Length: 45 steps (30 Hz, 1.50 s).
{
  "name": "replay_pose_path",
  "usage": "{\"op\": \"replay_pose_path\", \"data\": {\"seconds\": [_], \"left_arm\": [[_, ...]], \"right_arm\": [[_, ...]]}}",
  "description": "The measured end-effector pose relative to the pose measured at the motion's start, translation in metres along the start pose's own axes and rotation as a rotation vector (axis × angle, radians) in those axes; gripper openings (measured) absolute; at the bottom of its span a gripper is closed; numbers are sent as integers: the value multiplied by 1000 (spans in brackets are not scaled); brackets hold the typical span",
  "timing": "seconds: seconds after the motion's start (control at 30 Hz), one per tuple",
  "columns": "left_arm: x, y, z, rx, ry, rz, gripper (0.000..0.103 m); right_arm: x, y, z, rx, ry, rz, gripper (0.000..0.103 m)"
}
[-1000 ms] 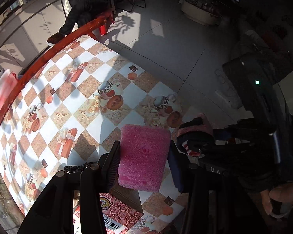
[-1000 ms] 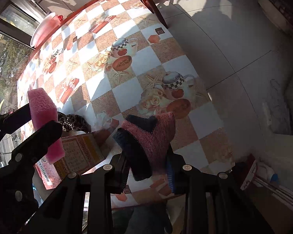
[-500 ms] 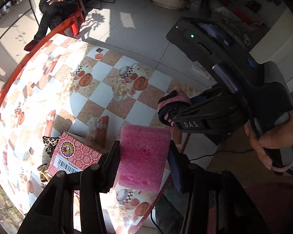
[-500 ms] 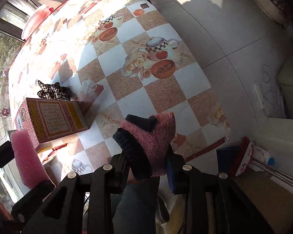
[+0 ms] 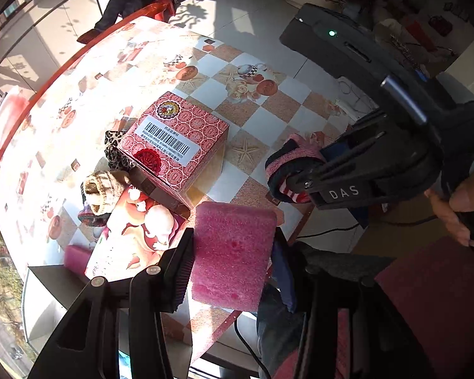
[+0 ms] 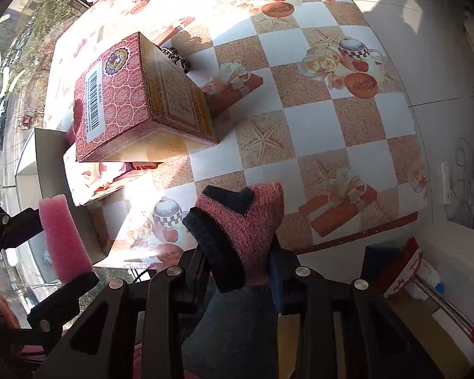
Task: Organize soft objects
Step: 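Lift the pink sponge and pink hat and carry both over the white box, then lower the sponge and hat into the white box and open both grippers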
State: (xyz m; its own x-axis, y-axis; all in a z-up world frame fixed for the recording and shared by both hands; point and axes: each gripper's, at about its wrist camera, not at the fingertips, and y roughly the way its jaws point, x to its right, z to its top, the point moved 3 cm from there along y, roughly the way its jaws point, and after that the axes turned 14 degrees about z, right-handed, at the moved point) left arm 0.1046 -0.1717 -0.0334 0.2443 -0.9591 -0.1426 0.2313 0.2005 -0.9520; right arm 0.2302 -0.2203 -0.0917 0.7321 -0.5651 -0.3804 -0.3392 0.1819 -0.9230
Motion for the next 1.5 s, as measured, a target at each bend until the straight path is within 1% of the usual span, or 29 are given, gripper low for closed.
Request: {"op": "replay_pose_path", "data": {"seconds": [0.13,0.27,0.43,0.6,0.8,0.93,1.2,1.27,1.37,1.5], "left_arm": [[-26,-1,-23,-18,-102,30,50],[-51,-6,-42,-22,-194,84,50],[-82,-14,-66,-23,-335,136,50],[-109,-26,-91,-13,-473,199,50],[-135,-27,-121,-47,-633,243,50],[-148,-28,-142,-63,-727,273,50],[-165,-30,-181,-116,-871,349,50],[-168,-28,-190,-135,-904,362,50],[-170,-27,-203,-162,-940,378,50],[-173,-26,-215,-177,-983,380,50]], "right_arm": [[-26,7,-4,-35,-87,4,33],[-50,13,-5,-65,-167,-10,33],[-79,19,-6,-92,-253,-2,33],[-117,21,-5,-105,-344,18,33],[-168,26,-1,-113,-451,51,33],[-198,32,2,-119,-501,80,33],[-255,45,-2,-127,-605,112,33],[-263,48,-7,-128,-631,110,33],[-270,56,-16,-158,-661,106,33],[-275,63,-21,-185,-682,104,33]]}}
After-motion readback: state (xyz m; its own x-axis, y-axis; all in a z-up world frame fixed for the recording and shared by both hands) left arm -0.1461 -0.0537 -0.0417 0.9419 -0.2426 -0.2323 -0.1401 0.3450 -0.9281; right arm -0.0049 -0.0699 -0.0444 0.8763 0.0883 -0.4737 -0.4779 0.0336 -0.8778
